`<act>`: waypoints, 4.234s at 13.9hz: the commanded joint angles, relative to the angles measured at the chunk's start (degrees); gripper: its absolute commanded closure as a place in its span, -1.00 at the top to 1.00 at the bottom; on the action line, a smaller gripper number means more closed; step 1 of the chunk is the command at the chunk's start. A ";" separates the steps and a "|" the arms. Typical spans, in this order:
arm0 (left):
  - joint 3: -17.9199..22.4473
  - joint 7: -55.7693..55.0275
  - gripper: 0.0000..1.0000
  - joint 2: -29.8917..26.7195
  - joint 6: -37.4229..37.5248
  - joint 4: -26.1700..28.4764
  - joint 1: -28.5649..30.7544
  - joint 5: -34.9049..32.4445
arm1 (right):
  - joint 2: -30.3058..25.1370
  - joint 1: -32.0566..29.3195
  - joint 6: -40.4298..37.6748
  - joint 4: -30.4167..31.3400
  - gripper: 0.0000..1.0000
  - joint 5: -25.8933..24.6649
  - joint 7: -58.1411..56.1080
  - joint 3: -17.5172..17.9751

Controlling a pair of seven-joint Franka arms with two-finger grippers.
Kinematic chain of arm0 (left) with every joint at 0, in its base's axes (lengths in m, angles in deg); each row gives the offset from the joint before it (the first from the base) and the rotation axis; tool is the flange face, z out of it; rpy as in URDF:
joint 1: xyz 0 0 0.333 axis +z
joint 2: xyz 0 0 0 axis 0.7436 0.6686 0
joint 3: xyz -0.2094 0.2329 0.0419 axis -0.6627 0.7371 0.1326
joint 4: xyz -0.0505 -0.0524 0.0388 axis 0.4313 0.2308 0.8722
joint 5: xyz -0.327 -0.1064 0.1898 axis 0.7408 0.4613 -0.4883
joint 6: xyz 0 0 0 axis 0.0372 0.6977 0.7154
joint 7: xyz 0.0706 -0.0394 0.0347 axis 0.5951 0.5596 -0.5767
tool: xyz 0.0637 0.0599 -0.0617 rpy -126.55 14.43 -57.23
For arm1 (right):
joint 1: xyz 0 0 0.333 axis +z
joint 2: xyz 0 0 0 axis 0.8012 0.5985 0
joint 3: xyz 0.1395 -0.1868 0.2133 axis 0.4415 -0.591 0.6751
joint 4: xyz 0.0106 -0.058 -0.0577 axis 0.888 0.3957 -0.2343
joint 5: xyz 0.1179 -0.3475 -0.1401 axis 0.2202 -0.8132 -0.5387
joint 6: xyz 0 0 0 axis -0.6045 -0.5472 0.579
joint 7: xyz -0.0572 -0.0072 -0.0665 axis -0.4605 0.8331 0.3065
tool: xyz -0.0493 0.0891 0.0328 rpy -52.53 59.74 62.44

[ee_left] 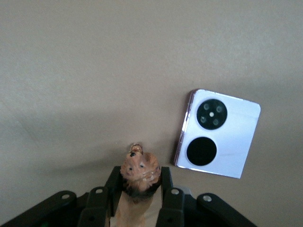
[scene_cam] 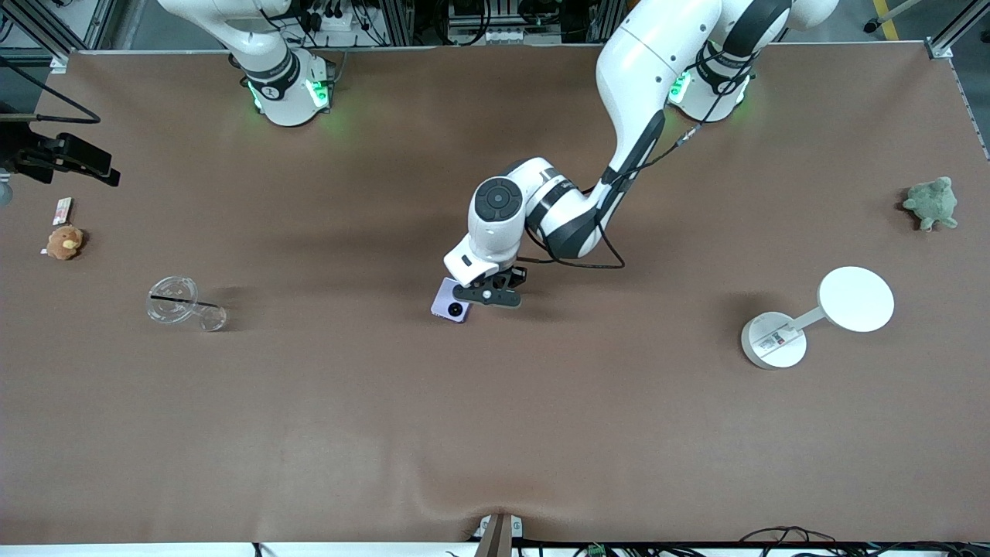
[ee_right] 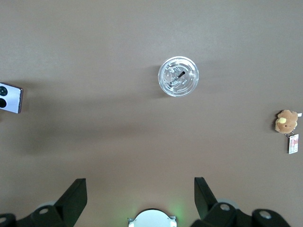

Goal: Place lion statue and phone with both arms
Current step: 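Lift the lion with the left gripper while the right gripper reaches out, then carry the lion toward the lamp while the right gripper reaches the phone, then grasp the phone with the right gripper while the left gripper lowers the lion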

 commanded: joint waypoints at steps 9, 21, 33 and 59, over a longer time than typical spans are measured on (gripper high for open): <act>0.75 2.93 -1.00 -14.91 13.15 7.29 12.49 -1.36 | 5.58 0.02 0.30 -2.27 1.00 -0.12 -0.11 0.68; -0.13 21.67 -1.00 -18.88 9.29 19.08 30.34 -3.91 | 22.55 9.41 7.68 -7.19 1.00 2.59 0.06 0.94; -0.21 26.23 -1.00 -18.18 -0.03 24.89 37.11 -7.95 | 40.57 25.76 34.13 -7.19 1.00 13.75 25.18 0.94; -0.91 32.48 1.00 -27.74 -0.32 29.29 39.49 -7.86 | 47.88 37.90 51.72 -1.57 1.00 17.03 46.12 0.76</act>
